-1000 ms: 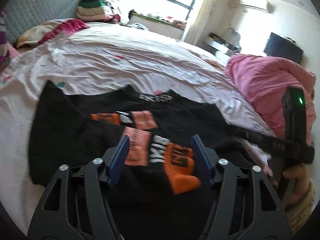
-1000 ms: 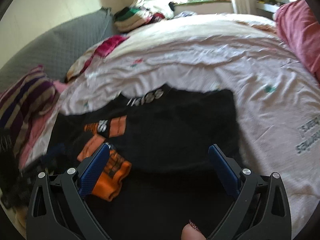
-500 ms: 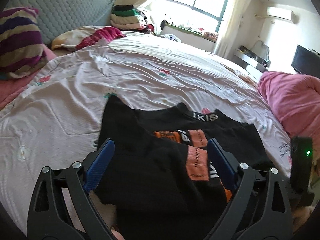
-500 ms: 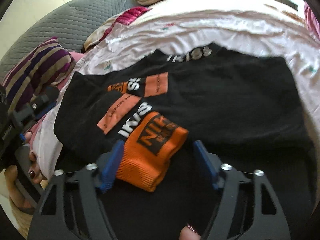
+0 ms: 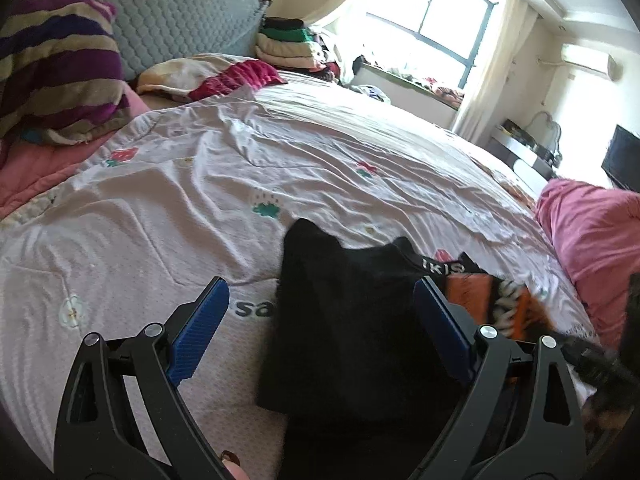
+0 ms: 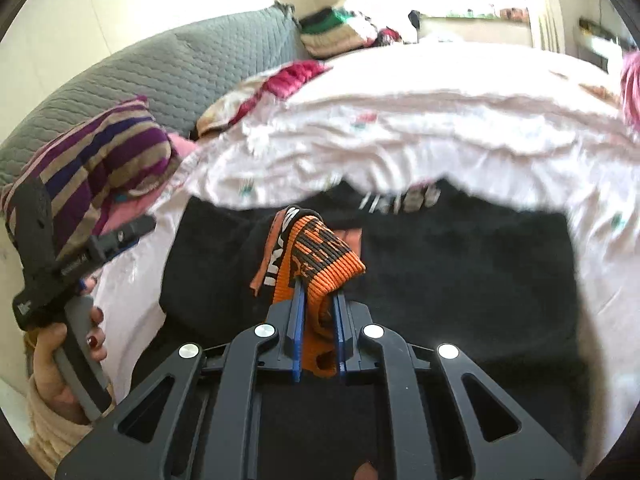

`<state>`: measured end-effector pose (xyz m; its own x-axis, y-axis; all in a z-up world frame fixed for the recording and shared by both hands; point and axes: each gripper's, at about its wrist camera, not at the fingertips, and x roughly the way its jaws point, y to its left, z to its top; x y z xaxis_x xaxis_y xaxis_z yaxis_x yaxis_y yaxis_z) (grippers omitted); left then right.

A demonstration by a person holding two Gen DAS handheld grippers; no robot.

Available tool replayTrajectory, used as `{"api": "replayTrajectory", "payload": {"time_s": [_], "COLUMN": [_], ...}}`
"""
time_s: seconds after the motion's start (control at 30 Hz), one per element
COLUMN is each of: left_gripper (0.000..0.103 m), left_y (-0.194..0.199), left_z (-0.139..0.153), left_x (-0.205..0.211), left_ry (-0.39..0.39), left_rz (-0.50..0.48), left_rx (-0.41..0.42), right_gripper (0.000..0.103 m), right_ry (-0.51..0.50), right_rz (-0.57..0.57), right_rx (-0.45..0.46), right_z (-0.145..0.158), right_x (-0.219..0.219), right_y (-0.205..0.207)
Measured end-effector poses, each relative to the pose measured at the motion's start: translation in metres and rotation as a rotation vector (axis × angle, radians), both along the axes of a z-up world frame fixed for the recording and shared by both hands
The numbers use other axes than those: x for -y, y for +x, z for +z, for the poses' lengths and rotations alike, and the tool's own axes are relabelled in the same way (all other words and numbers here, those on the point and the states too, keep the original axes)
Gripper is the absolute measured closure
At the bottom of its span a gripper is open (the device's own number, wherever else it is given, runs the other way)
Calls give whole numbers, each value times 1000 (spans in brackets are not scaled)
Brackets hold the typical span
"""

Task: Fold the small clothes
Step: 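Reposition the cuff with the right gripper, lower it onto the shirt and open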

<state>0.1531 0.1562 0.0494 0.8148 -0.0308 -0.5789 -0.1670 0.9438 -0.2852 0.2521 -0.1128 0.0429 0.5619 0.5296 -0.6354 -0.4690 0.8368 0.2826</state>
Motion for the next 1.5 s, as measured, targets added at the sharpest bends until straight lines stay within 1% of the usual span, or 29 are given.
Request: {"api": "replayTrajectory", "payload": {"time_s": [0.1, 0.17, 0.27, 0.4, 0.5, 0.57, 0.63, 0.67, 0.73, 0.8, 0.83, 0.9, 1.0, 1.07, 1.1, 1.13, 1.23, 1.37, 1.5], "left_gripper": [16, 16, 16, 16, 17, 22, 32, 35, 48, 55, 60, 65, 65, 65, 65, 66, 65, 65, 65], "left_y": [1, 2, 5, 16, 28, 37, 45, 51, 59, 65, 68, 70, 72, 73, 73, 73, 73, 74, 75], "left_z": [-1, -1, -2, -4, -7, -8, -8, -9, -11, -16, -20, -25, -32, -35, -36, -36, -37, -41, -48], "left_x": [-5, -5, -3, 4, 14, 21, 29, 31, 38, 45, 49, 53, 59, 61, 62, 62, 66, 68, 75], "left_ry": [-6, -4, 7, 16, 16, 27, 36, 35, 32, 39, 40, 36, 42, 38, 39, 41, 50, 57, 83], "left_rz": [9, 8, 1, -15, -39, -52, -73, -86, -115, -144, -162, -183, -202, -213, -217, -221, -233, -241, -265], "left_rx": [-3, -4, -9, -21, -40, -56, -67, -77, -91, -114, -125, -142, -169, -182, -185, -187, -199, -223, -262], "right_gripper": [92, 92, 92, 92, 92, 92, 92, 92, 92, 92, 92, 92, 91, 89, 84, 77, 70, 69, 63], "right_ry": [-22, -34, -32, -46, -37, -46, -58, -63, -72, -76, -76, -80, -85, -100, -110, -122, -136, -163, -216], "right_rz": [-29, -55, -101, -132, -140, -142, -146, -147, -153, -154, -155, -160, -169, -180, -191, -204, -210, -184, -131], "right_rx": [47, 58, 43, 15, -6, -6, 2, 4, 3, -4, -9, -17, -27, -28, -27, -22, -14, -22, -19], "right_z": [16, 18, 12, -1, -6, -6, -5, -4, -6, -8, -10, -13, -16, -17, -17, -17, -18, -27, -37], "right_x": [17, 27, 47, 62, 71, 73, 74, 74, 76, 78, 78, 80, 80, 80, 80, 81, 80, 69, 49], "right_y": [12, 17, 26, 33, 34, 33, 30, 29, 28, 29, 29, 30, 30, 30, 30, 30, 30, 30, 27]}}
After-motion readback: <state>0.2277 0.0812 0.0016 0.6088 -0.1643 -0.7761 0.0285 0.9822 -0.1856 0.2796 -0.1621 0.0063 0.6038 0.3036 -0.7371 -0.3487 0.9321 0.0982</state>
